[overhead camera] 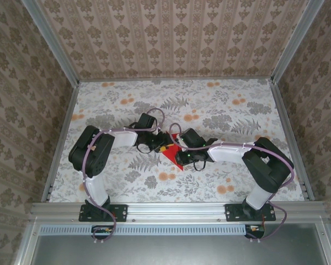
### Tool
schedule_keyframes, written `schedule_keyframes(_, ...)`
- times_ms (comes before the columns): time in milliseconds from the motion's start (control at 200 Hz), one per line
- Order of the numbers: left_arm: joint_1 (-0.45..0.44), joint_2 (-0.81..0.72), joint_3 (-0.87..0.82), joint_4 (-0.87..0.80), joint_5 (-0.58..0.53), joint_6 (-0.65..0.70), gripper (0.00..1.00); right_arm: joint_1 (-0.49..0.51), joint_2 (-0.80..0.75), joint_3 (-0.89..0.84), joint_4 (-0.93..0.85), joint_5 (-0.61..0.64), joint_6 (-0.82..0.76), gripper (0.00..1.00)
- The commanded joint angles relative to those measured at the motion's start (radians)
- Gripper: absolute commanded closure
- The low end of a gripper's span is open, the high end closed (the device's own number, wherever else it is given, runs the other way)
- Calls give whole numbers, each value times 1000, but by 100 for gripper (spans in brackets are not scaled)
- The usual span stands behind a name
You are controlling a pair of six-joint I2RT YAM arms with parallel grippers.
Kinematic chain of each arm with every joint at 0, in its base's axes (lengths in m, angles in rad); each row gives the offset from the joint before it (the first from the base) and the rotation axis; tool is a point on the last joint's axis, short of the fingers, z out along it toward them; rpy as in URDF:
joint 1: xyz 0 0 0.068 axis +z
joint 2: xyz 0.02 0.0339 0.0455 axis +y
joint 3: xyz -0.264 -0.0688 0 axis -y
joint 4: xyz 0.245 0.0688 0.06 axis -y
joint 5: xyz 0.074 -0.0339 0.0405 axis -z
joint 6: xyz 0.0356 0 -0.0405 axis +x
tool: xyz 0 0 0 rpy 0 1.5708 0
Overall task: Fold a paper plane with a square sheet of paper (fold left side to right side)
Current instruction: Fourth fold the wing at the center of the table.
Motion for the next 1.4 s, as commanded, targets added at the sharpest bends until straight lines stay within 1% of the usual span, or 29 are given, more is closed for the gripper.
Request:
schedule_keyframes(0, -6, 34, 15, -45, -15, -2, 56, -12, -20, -2, 6, -43, 15, 80)
schedule_keyframes(165, -6, 36, 13, -48, -18, 0, 56, -47, -98, -2, -1, -88, 24, 66)
schedule_keyframes(275, -6, 35, 14, -52, -19, -1, 56, -102, -136, -9, 14, -165, 42, 57)
schedule_keyframes(335, -6, 35, 16, -52, -18, 0, 56, -137, -137, -9, 28, -216, 58, 55)
schedule_keyframes(425, -6, 35, 15, -52, -18, 1, 56, -172, -118, -5, 51, -258, 85, 55)
schedule_keyframes(625, -5, 32, 18, -57, -18, 3, 56, -184, -37, 16, 121, -335, 138, 61)
schedule_keyframes(845, -4, 28, 20, -62, -17, 6, 56, -176, 18, 17, 162, -356, 160, 66)
schedule_keyframes(1040, -4, 27, 20, -67, -18, 8, 56, -170, 48, 27, 159, -358, 159, 76)
schedule_keyframes(1205, -2, 28, 21, -71, -18, 10, 56, -171, 51, 28, 138, -340, 148, 89)
schedule_keyframes(1395, -2, 27, 22, -76, -19, 13, 56, -173, 47, 31, 79, -285, 121, 93)
